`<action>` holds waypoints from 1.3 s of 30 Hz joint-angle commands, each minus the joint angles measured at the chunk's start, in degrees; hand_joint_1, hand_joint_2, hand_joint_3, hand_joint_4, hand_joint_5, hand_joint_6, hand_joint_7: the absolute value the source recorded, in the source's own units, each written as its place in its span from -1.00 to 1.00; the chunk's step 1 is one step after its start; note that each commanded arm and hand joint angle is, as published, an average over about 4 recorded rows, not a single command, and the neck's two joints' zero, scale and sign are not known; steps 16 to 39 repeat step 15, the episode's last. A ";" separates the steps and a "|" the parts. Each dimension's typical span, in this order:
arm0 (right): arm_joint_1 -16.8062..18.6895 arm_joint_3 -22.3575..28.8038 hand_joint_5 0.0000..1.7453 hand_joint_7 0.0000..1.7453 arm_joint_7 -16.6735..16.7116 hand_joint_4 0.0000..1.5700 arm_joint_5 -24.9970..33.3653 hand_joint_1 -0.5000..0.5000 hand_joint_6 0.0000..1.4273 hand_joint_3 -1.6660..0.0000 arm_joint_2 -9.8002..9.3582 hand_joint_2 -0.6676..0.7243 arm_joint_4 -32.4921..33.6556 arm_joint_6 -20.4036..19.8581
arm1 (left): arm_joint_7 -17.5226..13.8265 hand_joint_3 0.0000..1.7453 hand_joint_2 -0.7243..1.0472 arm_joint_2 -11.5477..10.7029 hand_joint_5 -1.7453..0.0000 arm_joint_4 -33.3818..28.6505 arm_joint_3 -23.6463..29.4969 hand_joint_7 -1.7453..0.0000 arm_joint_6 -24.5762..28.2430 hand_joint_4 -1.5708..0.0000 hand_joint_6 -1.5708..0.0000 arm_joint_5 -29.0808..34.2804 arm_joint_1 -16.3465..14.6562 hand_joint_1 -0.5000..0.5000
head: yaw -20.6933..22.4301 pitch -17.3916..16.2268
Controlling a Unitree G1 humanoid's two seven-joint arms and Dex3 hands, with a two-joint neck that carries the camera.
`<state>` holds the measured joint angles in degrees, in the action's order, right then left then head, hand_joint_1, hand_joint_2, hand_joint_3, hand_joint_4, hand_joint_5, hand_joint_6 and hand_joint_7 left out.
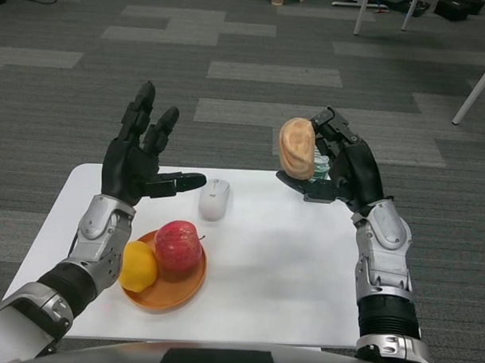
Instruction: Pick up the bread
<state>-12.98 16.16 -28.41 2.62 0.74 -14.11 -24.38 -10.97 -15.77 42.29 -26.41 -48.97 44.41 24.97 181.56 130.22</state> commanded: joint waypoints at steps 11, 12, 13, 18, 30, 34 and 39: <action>1.21 -0.50 0.58 0.76 0.38 -0.75 1.36 -0.50 0.24 0.52 -0.43 -0.77 -1.69 -3.50 | -0.45 -0.93 0.40 0.04 0.53 -1.65 0.22 1.00 0.37 1.00 1.00 -0.92 -0.88 1.00 | 0.18 0.37; 1.21 -0.52 0.58 0.76 0.38 -0.75 1.43 -0.50 0.24 0.52 -0.43 -0.77 -1.80 -3.66 | -0.45 -0.90 0.40 0.04 0.53 -1.73 0.22 1.00 0.37 1.00 1.00 -0.95 -0.93 1.00 | 0.32 0.42; 1.21 -0.54 0.56 0.76 0.38 -0.75 1.49 -0.50 0.24 0.52 -0.41 -0.77 -1.86 -3.75 | -0.45 -0.90 0.40 0.04 0.53 -1.82 0.22 1.00 0.39 1.00 1.00 -1.01 -0.99 1.00 | 0.37 0.43; 1.21 -0.58 0.56 0.76 0.38 -0.75 1.57 -0.50 0.24 0.52 -0.38 -0.82 -1.94 -3.86 | -0.45 -0.90 0.40 0.04 0.53 -1.95 0.22 1.00 0.43 1.00 1.00 -1.11 -1.09 1.00 | 0.47 0.45; 1.21 -0.58 0.56 0.76 0.38 -0.75 1.57 -0.50 0.24 0.52 -0.38 -0.82 -1.94 -3.86 | -0.45 -0.90 0.40 0.04 0.53 -1.95 0.22 1.00 0.43 1.00 1.00 -1.11 -1.09 1.00 | 0.47 0.45; 1.21 -0.58 0.56 0.76 0.38 -0.75 1.57 -0.50 0.24 0.52 -0.38 -0.82 -1.94 -3.86 | -0.45 -0.90 0.40 0.04 0.53 -1.95 0.22 1.00 0.43 1.00 1.00 -1.11 -1.09 1.00 | 0.47 0.45; 1.21 -0.58 0.56 0.76 0.38 -0.75 1.57 -0.50 0.24 0.52 -0.38 -0.82 -1.94 -3.86 | -0.45 -0.90 0.40 0.04 0.53 -1.95 0.22 1.00 0.43 1.00 1.00 -1.11 -1.09 1.00 | 0.47 0.45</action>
